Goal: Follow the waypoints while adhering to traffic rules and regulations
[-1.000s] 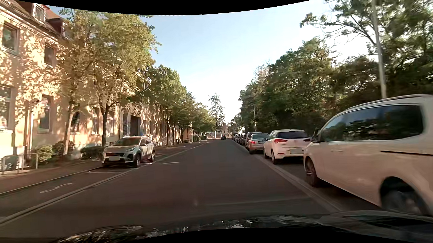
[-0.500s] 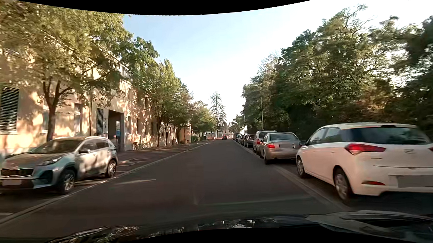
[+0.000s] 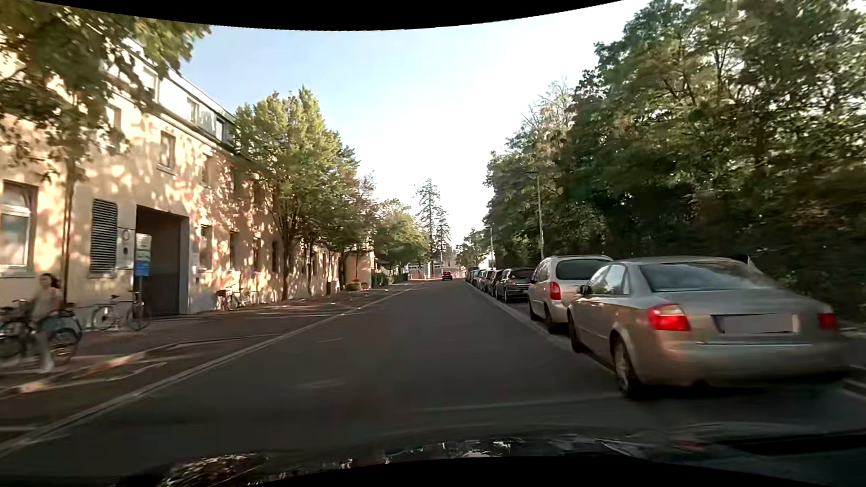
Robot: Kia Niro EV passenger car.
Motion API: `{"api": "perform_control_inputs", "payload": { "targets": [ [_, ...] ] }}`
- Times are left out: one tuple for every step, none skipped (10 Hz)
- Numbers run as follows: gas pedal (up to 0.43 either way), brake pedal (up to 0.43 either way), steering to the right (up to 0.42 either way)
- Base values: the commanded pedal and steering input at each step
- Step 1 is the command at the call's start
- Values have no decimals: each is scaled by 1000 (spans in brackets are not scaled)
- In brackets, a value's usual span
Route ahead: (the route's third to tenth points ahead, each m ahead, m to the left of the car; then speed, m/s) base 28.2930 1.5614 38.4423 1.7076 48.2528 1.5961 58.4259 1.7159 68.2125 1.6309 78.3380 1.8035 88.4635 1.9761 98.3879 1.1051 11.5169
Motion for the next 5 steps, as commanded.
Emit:
{"api": "perform_control_inputs", "payload": {
  "targets": [
    [110, 0, 7],
    [110, 0, 7],
    [110, 0, 6],
    [98, 0, 6],
    [98, 0, 6]
  ]
}}
